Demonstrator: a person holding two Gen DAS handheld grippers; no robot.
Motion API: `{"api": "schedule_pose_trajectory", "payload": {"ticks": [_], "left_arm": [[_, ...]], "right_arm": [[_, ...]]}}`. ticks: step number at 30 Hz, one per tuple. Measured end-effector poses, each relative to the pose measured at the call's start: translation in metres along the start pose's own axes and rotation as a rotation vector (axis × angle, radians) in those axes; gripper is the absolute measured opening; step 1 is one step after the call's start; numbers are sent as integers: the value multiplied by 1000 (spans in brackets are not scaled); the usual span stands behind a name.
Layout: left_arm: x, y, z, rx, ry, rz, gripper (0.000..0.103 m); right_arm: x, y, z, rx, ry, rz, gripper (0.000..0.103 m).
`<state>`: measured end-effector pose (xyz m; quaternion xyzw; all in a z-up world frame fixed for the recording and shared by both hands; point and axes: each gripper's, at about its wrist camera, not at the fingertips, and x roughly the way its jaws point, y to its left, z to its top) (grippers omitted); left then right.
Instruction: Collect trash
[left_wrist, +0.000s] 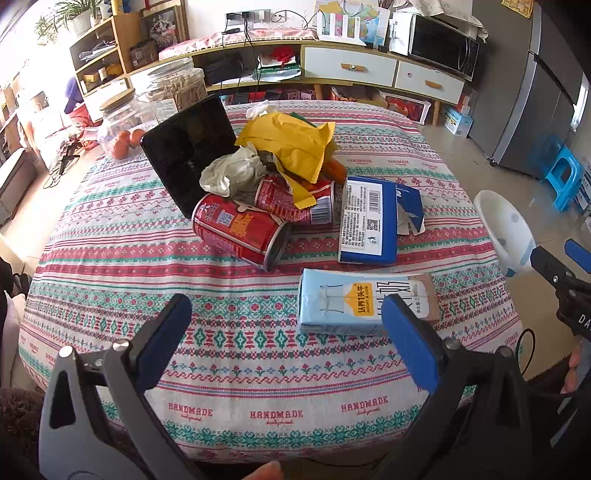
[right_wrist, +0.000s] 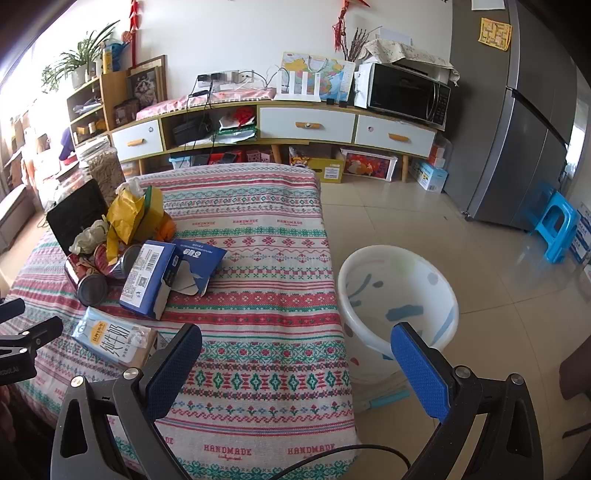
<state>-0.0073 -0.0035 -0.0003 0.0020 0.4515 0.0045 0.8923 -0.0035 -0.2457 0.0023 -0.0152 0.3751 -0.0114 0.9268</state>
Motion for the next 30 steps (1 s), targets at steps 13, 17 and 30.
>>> {"api": "schedule_pose_trajectory", "payload": {"ticks": [13,17,30], "left_arm": [[-1,2,-1,-2,2,-7,102],[0,2,-2,1,1,-2,102],[3,1,-3,7,9,-13,102]], "right_arm": [[0,-1,-1,0,-4,-2,103],[0,-2,-1,4,-4,-2,103],[-1,-2,-1,6,-4,-2,103]]}}
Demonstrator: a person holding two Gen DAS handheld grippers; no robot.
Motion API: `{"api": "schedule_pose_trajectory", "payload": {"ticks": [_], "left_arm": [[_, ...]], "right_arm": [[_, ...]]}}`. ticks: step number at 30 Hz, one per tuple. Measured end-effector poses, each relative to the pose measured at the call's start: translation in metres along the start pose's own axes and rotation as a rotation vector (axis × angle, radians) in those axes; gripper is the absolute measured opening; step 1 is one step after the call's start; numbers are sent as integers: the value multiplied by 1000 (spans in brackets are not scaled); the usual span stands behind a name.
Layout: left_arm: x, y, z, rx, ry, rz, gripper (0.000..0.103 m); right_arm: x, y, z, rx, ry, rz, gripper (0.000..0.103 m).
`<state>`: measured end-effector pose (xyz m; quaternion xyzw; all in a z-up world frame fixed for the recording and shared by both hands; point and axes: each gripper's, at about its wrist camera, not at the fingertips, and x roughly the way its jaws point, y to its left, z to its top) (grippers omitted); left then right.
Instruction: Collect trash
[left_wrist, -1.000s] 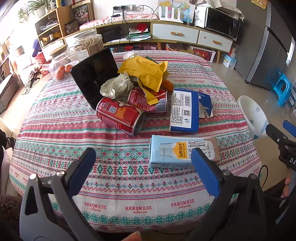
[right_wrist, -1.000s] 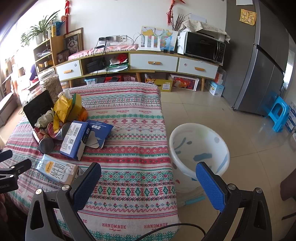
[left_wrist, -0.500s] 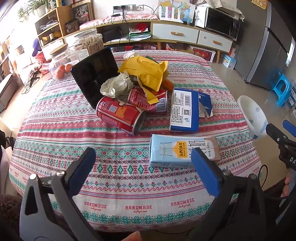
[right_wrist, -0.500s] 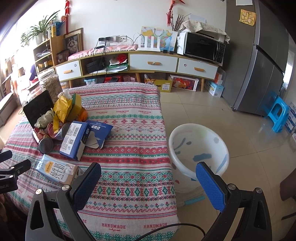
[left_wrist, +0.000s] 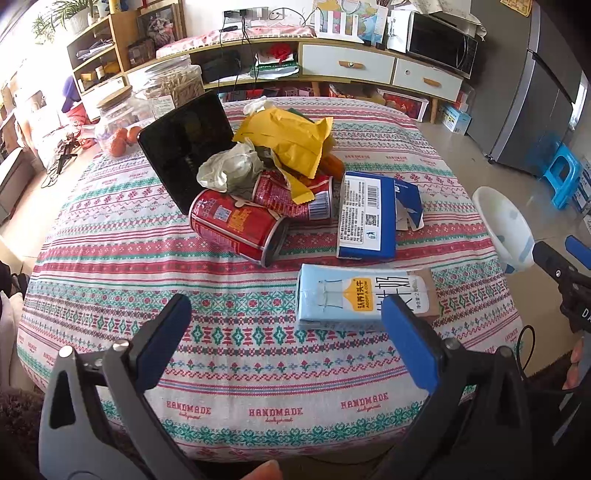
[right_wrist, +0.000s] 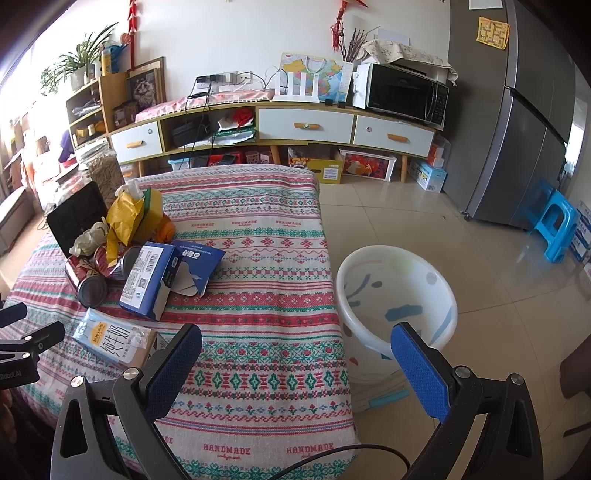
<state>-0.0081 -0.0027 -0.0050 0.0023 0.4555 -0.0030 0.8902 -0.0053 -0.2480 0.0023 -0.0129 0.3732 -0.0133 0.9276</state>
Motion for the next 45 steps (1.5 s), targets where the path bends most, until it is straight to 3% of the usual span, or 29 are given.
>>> {"api": "schedule_pose_trajectory", "payload": {"ticks": [12,18,23,30,37,40,42,45], "left_arm": [[1,0,1,5,17,-45,102],[2,1,11,11,43,-131,102],[10,-2,33,42,91,-205,102],[49,-24,62,109,198,-266,99],[103,-47,71,139,288,-309,84],[116,-49,68,121,319,-320,81],[114,-54,71,146,293,-315,79],[113,-55,73,136,301,-359,57]], "right_arm": [[-3,-3,-1,7,-2,-13,103],[-4,-5,4,5,14,24,103],[-11,-8,26,-31,10,60,103],[9,-15,64,-65,79,94,103],[49,-28,79,-5,110,116,103],[74,-32,66,1,177,101,103],[87,-30,59,-22,226,89,103],[96,-26,60,-56,234,75,103]]}}
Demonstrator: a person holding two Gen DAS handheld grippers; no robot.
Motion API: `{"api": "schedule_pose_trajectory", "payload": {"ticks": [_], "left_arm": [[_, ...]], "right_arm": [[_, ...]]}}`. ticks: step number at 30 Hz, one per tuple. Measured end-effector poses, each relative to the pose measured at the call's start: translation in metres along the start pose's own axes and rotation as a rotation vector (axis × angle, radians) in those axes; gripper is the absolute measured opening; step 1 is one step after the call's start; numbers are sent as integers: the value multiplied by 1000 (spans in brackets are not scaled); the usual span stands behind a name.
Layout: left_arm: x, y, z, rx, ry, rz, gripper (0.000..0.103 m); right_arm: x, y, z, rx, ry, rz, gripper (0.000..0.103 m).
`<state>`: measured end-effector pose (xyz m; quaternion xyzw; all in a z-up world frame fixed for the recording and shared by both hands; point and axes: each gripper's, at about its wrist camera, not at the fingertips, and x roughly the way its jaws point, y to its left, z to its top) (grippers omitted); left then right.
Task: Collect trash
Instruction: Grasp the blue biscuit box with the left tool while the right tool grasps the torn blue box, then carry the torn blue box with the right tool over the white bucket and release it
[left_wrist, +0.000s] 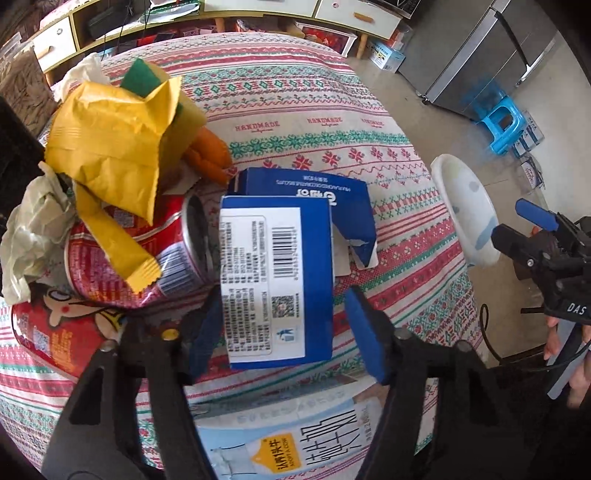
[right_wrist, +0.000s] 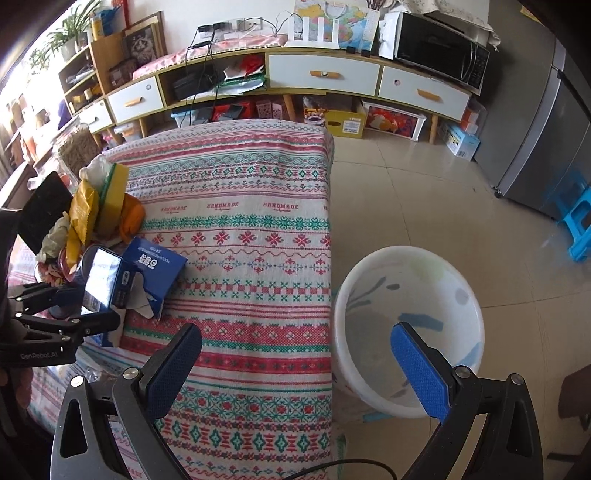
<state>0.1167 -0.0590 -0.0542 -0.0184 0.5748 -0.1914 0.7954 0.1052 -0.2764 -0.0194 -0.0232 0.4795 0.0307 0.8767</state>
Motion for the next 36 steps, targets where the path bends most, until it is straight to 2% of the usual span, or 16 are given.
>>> {"api": "schedule_pose_trajectory", "payload": {"ticks": [4,9,19,26,31,34,36], "left_arm": [[-10,2,-4,-3,-9,-10,57],[-39,6,-12,-4,-66,-43,57],[-75,42,-21,-62,-155,-2,57],[-77,56,-28,-96,-160,14,57],[-82,62,-35,-98,-159,25,57],[-83,64,-38,-102,-155,29,57],[-83,65,-38,-104,-154,31,57]], "right_arm": [[8,5,8,-1,13,16,103],[20,19,12,-17,48,48,103],[42,68,24,-78,98,107,103],[67,104,28,-156,145,128,101],[81,113,32,-152,165,134,91],[87,114,35,-142,177,135,78],[89,114,35,-138,183,142,58]]}}
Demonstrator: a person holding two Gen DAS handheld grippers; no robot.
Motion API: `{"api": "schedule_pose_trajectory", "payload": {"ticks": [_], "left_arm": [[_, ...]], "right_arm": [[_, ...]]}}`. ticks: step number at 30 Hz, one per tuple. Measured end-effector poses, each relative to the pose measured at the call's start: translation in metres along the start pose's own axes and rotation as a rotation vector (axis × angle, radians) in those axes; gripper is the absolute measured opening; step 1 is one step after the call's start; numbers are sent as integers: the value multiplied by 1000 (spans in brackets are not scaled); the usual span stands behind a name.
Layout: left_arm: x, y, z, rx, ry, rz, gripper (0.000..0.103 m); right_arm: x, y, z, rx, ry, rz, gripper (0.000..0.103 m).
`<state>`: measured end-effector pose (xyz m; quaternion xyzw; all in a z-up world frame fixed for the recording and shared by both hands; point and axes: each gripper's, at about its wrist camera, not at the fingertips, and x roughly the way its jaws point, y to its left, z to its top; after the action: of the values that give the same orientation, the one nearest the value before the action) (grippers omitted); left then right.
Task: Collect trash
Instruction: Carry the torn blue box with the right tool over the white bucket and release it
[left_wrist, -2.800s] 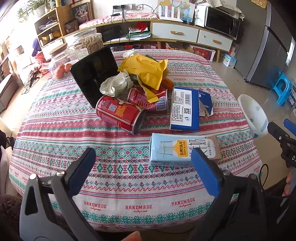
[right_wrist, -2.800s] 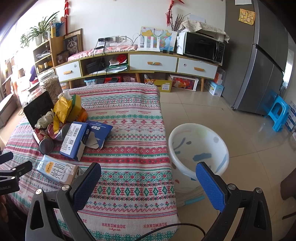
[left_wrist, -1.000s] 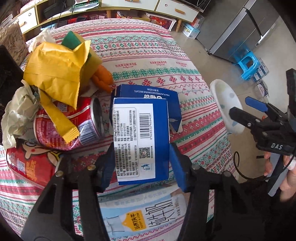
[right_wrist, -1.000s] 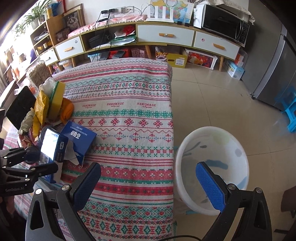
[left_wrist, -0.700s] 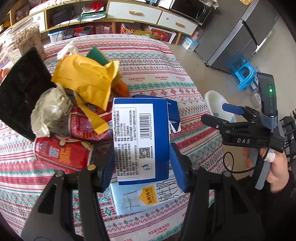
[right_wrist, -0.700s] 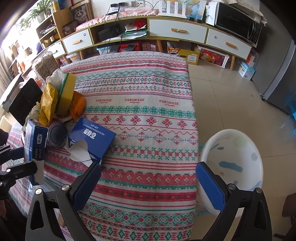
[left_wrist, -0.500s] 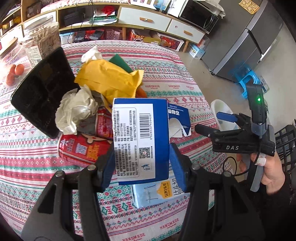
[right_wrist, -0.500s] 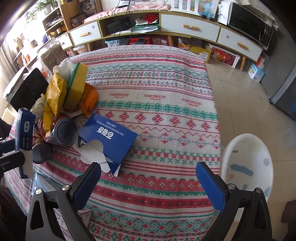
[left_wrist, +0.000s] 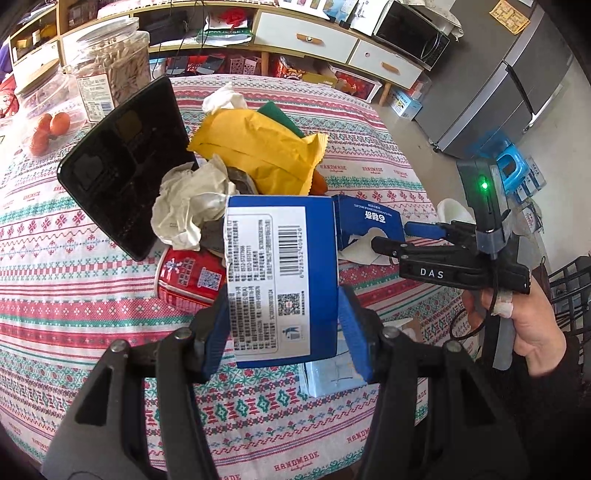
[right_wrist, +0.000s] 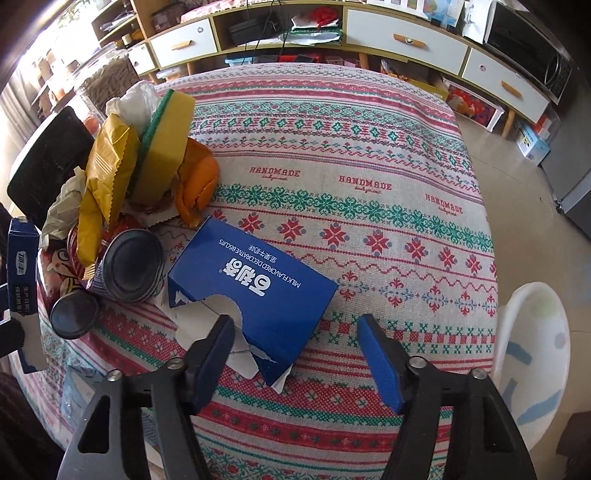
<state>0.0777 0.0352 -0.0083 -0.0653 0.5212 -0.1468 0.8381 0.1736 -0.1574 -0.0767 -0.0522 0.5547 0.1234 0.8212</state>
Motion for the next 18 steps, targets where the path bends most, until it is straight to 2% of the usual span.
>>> {"api": "schedule_pose_trajectory", "payload": {"ticks": [1,3,11,18], "left_arm": [[0,1,0,0,0,2,57],[0,0,0,-1,1,5,57],[7,-9,3,-5,-3,20,57],[11,-32,4,13,-27,20,57]], "right_arm": [[0,0,0,-2,-1,0,54],[-1,0,1,-15,-6,10,36],[-23,-11,-5,12,-57,7,34],[-55,-44,-26,76,-116,-5,34]]}}
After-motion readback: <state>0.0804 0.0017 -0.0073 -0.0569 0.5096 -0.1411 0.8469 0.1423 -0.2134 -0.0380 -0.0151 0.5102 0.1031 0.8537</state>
